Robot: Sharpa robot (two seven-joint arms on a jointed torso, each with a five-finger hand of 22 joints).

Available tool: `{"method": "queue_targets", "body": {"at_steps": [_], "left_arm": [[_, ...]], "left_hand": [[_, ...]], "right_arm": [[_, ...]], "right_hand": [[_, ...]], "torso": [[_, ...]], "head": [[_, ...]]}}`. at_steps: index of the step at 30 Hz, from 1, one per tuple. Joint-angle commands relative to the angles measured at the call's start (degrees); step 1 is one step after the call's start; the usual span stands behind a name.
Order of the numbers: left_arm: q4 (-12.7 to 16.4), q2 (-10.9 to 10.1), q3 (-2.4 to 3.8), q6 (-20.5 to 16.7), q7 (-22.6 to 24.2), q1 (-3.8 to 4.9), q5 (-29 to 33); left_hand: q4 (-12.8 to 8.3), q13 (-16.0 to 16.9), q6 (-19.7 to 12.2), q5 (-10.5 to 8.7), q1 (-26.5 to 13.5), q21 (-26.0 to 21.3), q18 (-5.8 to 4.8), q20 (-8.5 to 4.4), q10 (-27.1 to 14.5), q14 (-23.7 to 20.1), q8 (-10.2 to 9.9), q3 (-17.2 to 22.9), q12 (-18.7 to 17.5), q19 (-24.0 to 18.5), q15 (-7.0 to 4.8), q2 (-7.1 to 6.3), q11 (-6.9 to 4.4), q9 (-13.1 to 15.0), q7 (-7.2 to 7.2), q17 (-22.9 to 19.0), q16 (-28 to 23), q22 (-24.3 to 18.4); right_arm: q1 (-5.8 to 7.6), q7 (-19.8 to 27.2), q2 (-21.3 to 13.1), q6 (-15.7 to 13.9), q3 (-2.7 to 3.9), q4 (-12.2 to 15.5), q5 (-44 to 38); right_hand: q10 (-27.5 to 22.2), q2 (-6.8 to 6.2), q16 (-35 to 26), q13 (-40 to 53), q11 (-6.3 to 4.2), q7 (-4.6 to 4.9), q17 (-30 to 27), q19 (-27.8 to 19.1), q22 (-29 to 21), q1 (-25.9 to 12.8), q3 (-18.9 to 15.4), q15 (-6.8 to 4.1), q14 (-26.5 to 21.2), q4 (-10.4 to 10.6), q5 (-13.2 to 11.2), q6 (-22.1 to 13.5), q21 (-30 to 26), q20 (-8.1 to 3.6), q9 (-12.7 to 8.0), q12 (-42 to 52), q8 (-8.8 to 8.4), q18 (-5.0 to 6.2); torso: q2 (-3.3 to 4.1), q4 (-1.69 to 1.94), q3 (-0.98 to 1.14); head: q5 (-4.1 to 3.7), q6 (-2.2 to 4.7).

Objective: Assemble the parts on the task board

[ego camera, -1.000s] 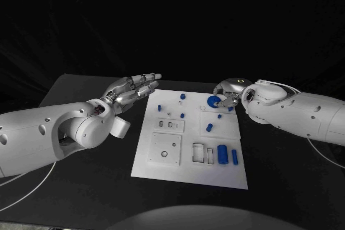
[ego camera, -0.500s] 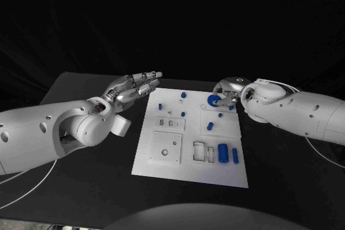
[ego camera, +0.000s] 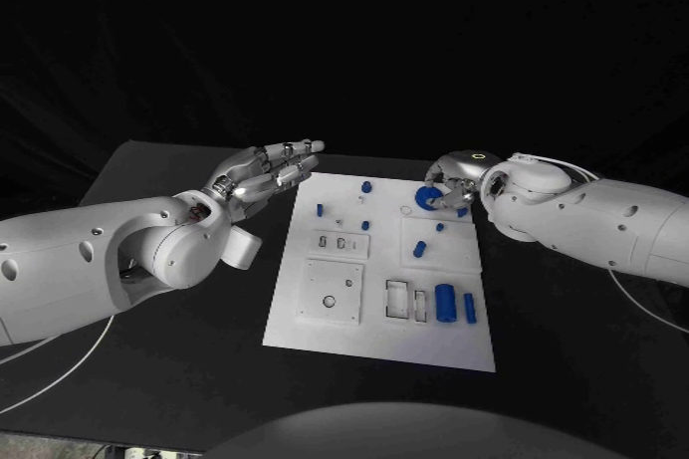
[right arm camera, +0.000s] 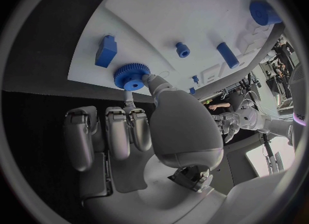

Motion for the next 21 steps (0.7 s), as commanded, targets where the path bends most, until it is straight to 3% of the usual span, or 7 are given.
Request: {"method": "queue_targets", "body": {"at_steps": [1, 11, 16, 21], "left_arm": [[0.10, 0.07, 0.04, 1.09, 0.35, 0.03, -0.30], [0.19, -0.22, 0.04, 1.06, 0.24, 0.02, -0.30], [0.12, -0.17, 0.04, 1.06, 0.17, 0.02, -0.30], [0.03, 0.05, 0.04, 1.11, 0.08, 0.02, -0.30]], "left_hand": [[0.08, 0.05, -0.05, 0.32, 0.69, 0.32, 0.94, 0.32, 0.22, 0.04, 0.39, 0.25, 0.35, 0.00, 0.56, -0.09, 0.10, 0.09, 0.47, 0.10, 0.33, -0.32], [-0.05, 0.02, -0.09, 0.54, 1.06, 0.36, 0.93, 0.40, 0.14, 0.08, 0.43, 0.44, 0.52, 0.07, 0.66, -0.06, 0.17, 0.09, 0.52, 0.11, 0.41, -0.31], [-0.18, 0.02, -0.14, 0.69, 1.39, 0.38, 0.92, 0.45, 0.12, 0.11, 0.45, 0.60, 0.66, 0.11, 0.72, -0.05, 0.19, 0.09, 0.54, 0.12, 0.48, -0.31], [-0.21, 0.01, -0.18, 0.80, 1.51, 0.38, 0.92, 0.47, 0.09, 0.11, 0.45, 0.67, 0.71, 0.11, 0.73, -0.04, 0.21, 0.09, 0.55, 0.12, 0.49, -0.31]], "right_arm": [[-0.46, 0.24, -0.28, 1.76, -0.33, 0.17, 0.00], [1.42, 0.41, -2.06, -0.45, -0.28, 3.99, 1.30], [3.06, 0.19, -2.53, -0.51, -0.26, 6.56, 1.46], [3.76, 0.21, -1.57, 0.31, -0.26, 7.50, 1.56]], "right_hand": [[6.07, -0.07, 0.20, 15.08, -0.10, -0.70, 15.10, 4.79, 14.49, 0.68, -0.05, -0.09, 6.07, -0.30, 0.40, 1.01, -0.33, 0.04, 3.02, 0.22, 0.92, -0.40], [6.07, -0.28, 0.20, 15.08, 0.12, -0.50, 15.10, 5.09, 14.64, 0.35, -0.05, -0.01, 6.07, -0.20, 0.38, 1.51, -0.09, 0.07, 3.21, 0.22, 0.98, -0.50], [6.07, -0.39, 0.20, 15.08, 0.19, -0.47, 15.10, 5.42, 14.79, 0.16, -0.06, 0.05, 6.07, -0.12, 0.08, 1.68, 0.18, 0.10, 3.25, 0.22, 0.94, -0.60], [6.07, -0.41, 0.20, 15.08, 0.22, -0.46, 15.10, 5.61, 14.88, 0.09, -0.04, 0.08, 6.07, -0.09, -0.12, 1.74, 0.33, 0.12, 3.27, 0.22, 0.89, -0.66]], "torso": [[-0.04, -0.01, 0.03], [-0.01, 0.05, -0.06], [-0.05, 0.03, -0.03], [-0.05, 0.10, -0.03]], "head": [[0.09, 0.15], [-0.11, 0.39], [-0.13, 0.28], [-0.40, 0.43]]}}
